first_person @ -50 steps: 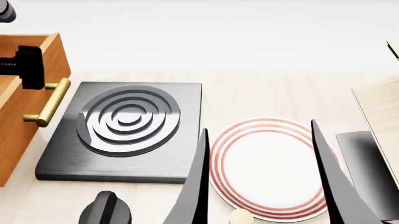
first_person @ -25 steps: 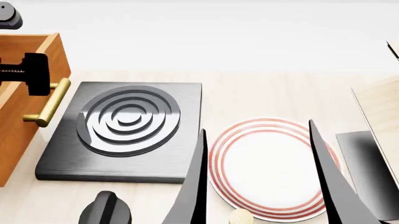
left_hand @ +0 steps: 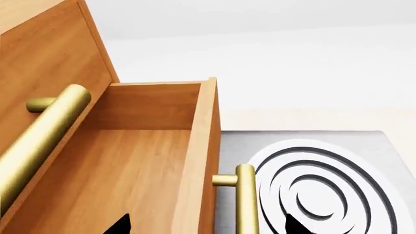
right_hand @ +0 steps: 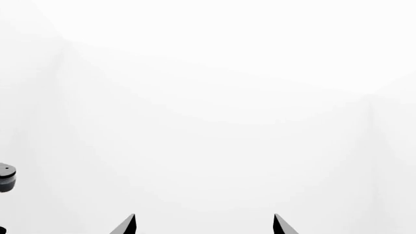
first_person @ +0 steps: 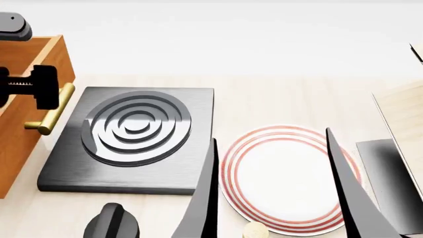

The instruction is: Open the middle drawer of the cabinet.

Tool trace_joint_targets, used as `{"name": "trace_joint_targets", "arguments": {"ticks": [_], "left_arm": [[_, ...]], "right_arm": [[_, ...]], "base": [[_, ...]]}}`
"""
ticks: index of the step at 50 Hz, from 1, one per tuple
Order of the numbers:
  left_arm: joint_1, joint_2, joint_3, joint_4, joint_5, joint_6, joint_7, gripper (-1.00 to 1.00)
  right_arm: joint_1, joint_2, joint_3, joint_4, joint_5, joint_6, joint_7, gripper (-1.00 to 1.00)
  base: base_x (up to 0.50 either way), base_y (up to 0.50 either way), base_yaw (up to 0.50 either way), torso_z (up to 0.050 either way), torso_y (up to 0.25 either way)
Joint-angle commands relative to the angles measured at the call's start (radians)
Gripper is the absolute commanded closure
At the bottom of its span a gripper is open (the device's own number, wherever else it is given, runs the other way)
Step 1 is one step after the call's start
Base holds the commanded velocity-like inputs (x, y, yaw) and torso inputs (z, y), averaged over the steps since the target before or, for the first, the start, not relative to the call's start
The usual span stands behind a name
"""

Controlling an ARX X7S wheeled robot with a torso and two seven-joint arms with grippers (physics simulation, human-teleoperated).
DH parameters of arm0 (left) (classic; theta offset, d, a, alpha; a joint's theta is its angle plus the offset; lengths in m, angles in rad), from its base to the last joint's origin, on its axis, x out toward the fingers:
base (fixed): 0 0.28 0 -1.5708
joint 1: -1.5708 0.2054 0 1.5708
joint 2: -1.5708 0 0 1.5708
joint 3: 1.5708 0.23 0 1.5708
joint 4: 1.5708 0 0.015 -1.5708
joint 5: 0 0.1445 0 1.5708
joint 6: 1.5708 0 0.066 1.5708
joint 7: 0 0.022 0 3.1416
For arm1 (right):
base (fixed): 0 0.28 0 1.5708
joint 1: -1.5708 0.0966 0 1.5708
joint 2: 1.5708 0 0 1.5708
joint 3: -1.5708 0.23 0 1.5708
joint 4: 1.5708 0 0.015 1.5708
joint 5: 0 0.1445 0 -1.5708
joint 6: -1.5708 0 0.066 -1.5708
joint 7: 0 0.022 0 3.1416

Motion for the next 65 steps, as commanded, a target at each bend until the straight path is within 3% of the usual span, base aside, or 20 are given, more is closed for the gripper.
{"name": "trace_joint_targets", "arguments": {"ticks": [1,43,65], "left_arm": [[0.017,0.028,-0.015,-0.006,0.020,0.003,0.042,-1.00],[0.063,0.047,-0.010,-0.015,0.018,0.021,0.041,-1.00],[0.084,0.097,-0.007,-0.023,0.009,0.034,0.048,-1.00]], "right_arm": [[0.004,-0.021,0.023,0.000,-0.013,0.000,-0.028,-1.00],[0.004,-0.021,0.018,0.000,-0.016,0.003,-0.034,-1.00],[0.000,-0.021,0.025,0.000,-0.007,0.003,-0.036,-1.00]], "base": [[0.00,0.00,0.00,0.000,0.000],[0.00,0.00,0.00,0.000,0.000],[0.00,0.00,0.00,0.000,0.000]]}}
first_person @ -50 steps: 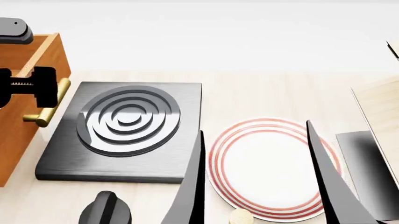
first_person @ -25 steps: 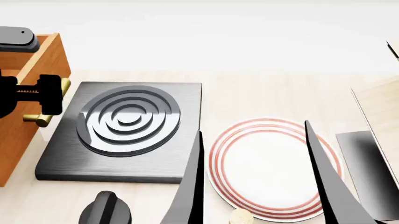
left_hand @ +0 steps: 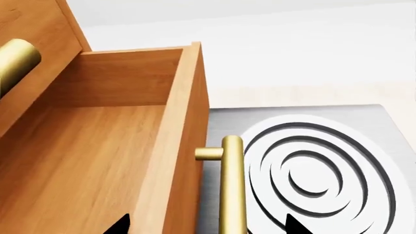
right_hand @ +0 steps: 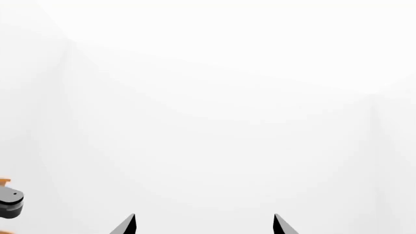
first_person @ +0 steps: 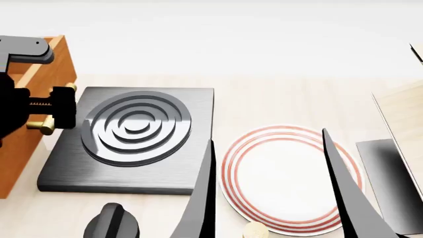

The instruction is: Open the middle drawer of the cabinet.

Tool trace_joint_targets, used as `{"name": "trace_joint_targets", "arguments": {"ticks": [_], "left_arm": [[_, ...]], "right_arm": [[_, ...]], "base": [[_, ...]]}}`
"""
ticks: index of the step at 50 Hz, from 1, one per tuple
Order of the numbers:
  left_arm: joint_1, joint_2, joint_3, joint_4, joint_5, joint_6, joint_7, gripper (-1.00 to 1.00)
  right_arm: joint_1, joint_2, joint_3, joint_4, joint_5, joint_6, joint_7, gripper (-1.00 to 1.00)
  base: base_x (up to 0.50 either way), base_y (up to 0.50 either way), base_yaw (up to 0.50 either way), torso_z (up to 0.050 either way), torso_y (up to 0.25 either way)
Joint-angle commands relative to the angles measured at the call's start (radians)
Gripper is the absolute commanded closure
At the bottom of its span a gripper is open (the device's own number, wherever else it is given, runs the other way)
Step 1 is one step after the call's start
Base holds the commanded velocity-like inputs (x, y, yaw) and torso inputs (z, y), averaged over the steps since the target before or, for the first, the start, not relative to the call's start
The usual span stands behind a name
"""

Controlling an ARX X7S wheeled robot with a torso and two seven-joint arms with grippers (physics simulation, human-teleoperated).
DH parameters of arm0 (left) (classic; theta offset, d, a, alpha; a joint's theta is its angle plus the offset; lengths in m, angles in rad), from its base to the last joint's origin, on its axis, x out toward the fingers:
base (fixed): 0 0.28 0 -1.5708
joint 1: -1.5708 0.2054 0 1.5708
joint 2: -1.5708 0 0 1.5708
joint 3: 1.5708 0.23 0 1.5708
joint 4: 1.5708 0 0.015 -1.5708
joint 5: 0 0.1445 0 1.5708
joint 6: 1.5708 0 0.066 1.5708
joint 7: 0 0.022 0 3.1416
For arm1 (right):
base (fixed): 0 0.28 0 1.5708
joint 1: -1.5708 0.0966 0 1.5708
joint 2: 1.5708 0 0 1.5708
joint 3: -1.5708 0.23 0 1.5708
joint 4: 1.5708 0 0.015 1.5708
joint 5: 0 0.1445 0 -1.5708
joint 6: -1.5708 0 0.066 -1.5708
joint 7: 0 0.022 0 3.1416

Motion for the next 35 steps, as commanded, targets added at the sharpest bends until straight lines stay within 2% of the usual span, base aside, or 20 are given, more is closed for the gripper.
{"name": "trace_joint_targets", "arguments": {"ticks": [1,35], "left_arm": [[0.023,0.049,-0.019,0.017,-0.020,0.001,0.044,-1.00],[0.061,0.106,-0.038,0.115,-0.075,-0.017,-0.025,-1.00]], "right_arm": [[0.003,-0.021,0.026,0.000,-0.010,0.000,-0.028,-1.00],[0.006,-0.021,0.023,0.000,-0.009,0.003,-0.028,-1.00]], "base": [[0.00,0.00,0.00,0.000,0.000],[0.00,0.00,0.00,0.000,0.000]]}}
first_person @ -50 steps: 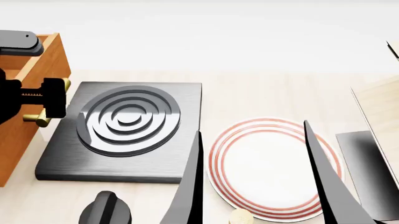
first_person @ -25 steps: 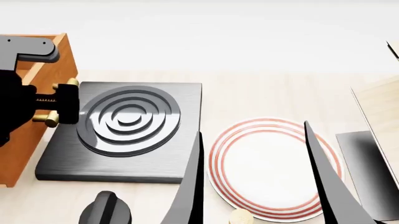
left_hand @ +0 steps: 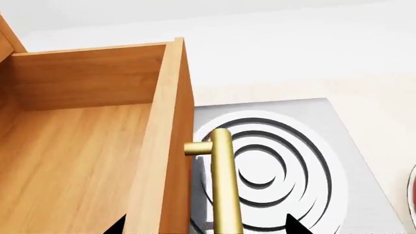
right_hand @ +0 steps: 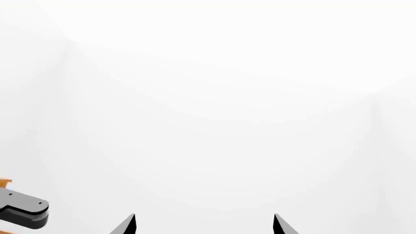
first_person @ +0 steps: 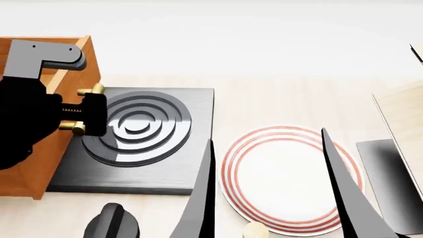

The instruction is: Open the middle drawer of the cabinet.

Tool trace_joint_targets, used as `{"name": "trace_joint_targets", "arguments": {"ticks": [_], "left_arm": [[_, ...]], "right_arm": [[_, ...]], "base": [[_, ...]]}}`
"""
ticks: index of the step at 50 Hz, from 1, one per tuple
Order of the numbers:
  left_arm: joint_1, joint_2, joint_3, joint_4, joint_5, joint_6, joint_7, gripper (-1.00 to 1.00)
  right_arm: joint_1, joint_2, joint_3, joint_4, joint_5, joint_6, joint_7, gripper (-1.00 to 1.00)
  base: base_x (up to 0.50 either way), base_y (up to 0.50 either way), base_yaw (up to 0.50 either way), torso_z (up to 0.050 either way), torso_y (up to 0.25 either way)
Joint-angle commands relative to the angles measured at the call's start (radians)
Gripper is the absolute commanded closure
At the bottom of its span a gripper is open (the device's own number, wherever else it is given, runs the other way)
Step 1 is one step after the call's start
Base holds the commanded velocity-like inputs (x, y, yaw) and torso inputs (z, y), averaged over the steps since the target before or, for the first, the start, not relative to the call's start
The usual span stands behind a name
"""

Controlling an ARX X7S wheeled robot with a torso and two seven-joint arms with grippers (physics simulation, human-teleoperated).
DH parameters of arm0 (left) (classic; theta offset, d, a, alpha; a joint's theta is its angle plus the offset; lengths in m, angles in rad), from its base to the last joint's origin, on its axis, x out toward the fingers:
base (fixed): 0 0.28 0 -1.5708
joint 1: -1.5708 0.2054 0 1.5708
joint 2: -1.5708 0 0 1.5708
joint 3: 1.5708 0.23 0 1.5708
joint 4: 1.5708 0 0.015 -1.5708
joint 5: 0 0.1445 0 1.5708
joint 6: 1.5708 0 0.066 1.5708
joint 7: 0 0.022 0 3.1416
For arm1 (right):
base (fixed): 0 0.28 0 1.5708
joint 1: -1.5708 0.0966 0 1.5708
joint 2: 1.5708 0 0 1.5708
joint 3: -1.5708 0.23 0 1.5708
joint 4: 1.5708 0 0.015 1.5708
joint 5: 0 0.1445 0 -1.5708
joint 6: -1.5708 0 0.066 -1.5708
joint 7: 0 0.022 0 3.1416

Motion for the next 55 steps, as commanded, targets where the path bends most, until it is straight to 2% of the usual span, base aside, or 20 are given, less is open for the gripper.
{"name": "trace_joint_targets", "arguments": {"ticks": [1,33,55], "left_arm": [[0.023,0.046,-0.025,0.038,-0.040,-0.006,0.014,-1.00],[0.057,0.071,-0.057,0.146,-0.087,-0.012,-0.108,-1.00],[0.120,-0.036,0.018,0.481,0.129,0.113,-0.287,-1.00]], "right_arm": [[0.003,-0.021,0.022,0.000,-0.014,0.000,-0.028,-1.00],[0.000,-0.021,0.013,0.000,-0.015,0.003,-0.028,-1.00],[0.001,-0.021,0.005,0.000,-0.017,0.010,-0.031,-1.00]], "base": [[0.00,0.00,0.00,0.000,0.000],[0.00,0.00,0.00,0.000,0.000],[0.00,0.00,0.00,0.000,0.000]]}}
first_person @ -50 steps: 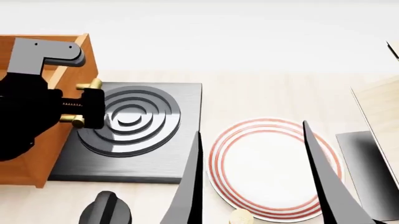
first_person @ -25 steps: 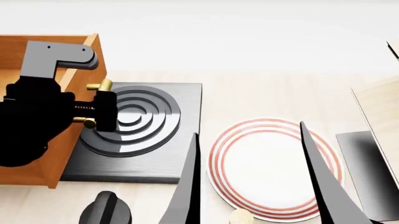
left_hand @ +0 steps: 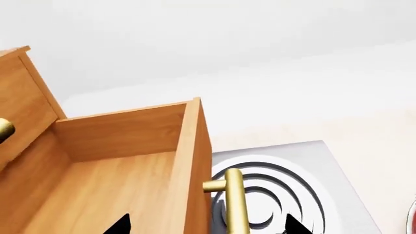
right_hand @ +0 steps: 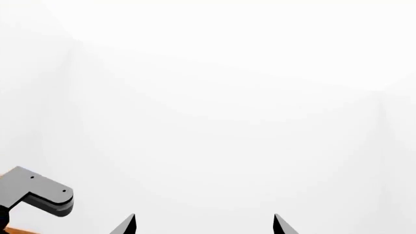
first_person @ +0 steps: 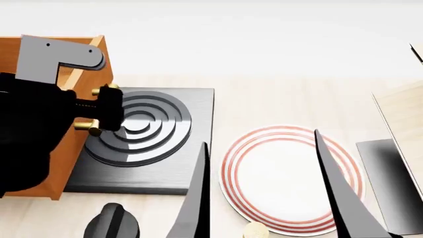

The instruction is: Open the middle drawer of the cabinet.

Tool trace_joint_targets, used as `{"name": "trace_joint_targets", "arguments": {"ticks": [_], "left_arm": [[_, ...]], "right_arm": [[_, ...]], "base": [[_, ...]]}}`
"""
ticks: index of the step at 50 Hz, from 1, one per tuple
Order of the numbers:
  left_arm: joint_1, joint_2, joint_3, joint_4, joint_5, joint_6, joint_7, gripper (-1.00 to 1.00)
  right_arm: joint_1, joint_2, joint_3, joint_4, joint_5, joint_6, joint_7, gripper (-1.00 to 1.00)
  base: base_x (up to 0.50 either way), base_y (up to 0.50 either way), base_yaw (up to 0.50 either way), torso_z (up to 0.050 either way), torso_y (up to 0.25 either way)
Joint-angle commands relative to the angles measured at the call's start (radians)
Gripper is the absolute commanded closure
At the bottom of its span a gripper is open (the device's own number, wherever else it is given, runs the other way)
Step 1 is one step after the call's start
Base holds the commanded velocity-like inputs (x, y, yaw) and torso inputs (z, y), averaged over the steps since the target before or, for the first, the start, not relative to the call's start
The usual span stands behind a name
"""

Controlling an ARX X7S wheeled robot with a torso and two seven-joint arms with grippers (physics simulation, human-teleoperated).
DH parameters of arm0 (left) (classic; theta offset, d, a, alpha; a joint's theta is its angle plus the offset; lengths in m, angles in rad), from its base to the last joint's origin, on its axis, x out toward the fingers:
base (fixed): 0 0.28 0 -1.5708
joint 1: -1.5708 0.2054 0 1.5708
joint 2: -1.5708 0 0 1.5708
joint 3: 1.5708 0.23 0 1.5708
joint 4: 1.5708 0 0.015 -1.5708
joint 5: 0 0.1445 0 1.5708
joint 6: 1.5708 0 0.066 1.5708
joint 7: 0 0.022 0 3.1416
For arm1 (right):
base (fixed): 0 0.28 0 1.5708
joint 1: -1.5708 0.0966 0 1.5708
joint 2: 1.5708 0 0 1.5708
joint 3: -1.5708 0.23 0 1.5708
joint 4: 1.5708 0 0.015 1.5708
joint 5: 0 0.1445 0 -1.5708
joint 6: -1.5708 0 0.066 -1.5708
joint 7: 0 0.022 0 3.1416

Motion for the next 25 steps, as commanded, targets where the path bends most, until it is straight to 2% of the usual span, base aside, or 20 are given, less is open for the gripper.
{"name": "trace_joint_targets", "arguments": {"ticks": [1,8,16,18,19,21,25], "left_arm": [[0.044,-0.029,0.000,0.184,0.084,0.049,-0.054,-1.00],[0.088,-0.074,0.010,0.321,0.135,0.088,-0.114,-1.00],[0.174,-0.173,0.019,0.576,0.239,0.178,-0.200,-1.00],[0.190,-0.184,0.011,0.600,0.229,0.188,-0.207,-1.00],[0.200,-0.202,0.033,0.635,0.290,0.201,-0.224,-1.00],[0.238,-0.223,0.027,0.675,0.301,0.233,-0.242,-1.00],[0.305,-0.235,0.023,0.672,0.317,0.294,-0.246,-1.00]], "right_arm": [[0.004,-0.021,0.020,0.000,-0.016,0.003,-0.029,-1.00],[0.005,-0.021,0.020,0.000,-0.017,0.003,-0.030,-1.00],[0.004,-0.021,0.014,0.000,-0.023,0.003,-0.029,-1.00],[0.004,-0.021,0.013,0.000,-0.024,0.004,-0.029,-1.00],[0.005,-0.021,0.011,0.000,-0.025,0.004,-0.028,-1.00],[0.003,-0.021,0.008,0.000,-0.028,0.002,-0.029,-1.00],[0.001,-0.021,0.008,0.000,-0.029,0.000,-0.029,-1.00]], "base": [[0.00,0.00,0.00,0.000,0.000],[0.00,0.00,0.00,0.000,0.000],[0.00,0.00,0.00,0.000,0.000],[0.00,0.00,0.00,0.000,0.000],[0.00,0.00,0.00,0.000,0.000],[0.00,0.00,0.00,0.000,0.000],[0.00,0.00,0.00,0.000,0.000]]}}
